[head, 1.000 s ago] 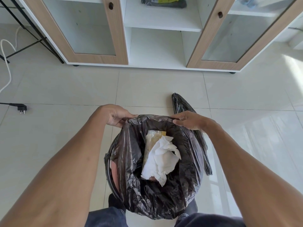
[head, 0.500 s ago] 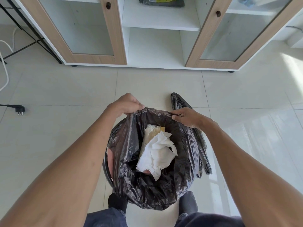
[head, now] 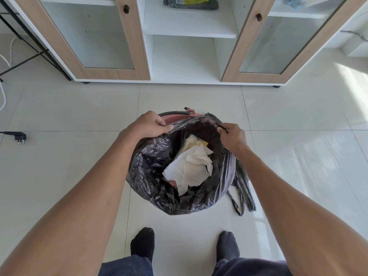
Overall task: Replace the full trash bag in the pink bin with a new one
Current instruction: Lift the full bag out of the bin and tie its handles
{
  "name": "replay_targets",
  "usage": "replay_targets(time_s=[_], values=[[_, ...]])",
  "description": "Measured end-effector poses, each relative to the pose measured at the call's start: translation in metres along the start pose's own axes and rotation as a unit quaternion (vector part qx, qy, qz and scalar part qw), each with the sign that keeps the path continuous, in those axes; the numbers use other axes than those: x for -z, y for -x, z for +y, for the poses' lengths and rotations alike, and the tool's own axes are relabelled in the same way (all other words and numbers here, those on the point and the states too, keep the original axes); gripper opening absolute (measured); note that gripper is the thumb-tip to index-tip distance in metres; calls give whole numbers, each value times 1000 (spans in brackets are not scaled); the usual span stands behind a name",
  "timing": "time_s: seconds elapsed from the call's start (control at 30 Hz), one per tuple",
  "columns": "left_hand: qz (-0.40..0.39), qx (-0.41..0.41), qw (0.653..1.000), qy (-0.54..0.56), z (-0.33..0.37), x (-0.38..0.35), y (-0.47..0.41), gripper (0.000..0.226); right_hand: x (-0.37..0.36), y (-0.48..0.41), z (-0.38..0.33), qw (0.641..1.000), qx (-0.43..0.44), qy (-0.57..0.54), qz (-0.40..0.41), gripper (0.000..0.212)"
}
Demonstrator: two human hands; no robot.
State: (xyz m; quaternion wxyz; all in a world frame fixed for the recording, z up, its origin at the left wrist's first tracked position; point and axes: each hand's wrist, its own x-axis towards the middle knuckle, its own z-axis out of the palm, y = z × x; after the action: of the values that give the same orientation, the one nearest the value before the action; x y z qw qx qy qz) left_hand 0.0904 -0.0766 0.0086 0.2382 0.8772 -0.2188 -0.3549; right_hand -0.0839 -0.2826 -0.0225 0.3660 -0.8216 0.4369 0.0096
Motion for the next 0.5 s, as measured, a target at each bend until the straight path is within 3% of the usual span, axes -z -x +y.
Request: replay_targets(time_s=[0.1, 0.2, 0.3, 0.4, 0.5], values=[[22, -3, 1000, -9, -7, 6, 4, 43, 0, -5, 4, 999, -35, -11, 13, 29], [43, -16, 999, -23, -12, 10, 5, 40, 6, -8, 5, 998, -33, 52, -28, 35], [50, -57, 997, -28, -16, 6, 7, 28, 13, -7, 0, 989, 38, 142, 2, 35], [53, -102, 993, 2, -13, 5, 12, 20, 13, -10, -11, 981, 141, 133, 16, 40], [60, -122, 990, 23, -7, 7, 18, 22, 8, -14, -19, 975, 181, 127, -11, 41]])
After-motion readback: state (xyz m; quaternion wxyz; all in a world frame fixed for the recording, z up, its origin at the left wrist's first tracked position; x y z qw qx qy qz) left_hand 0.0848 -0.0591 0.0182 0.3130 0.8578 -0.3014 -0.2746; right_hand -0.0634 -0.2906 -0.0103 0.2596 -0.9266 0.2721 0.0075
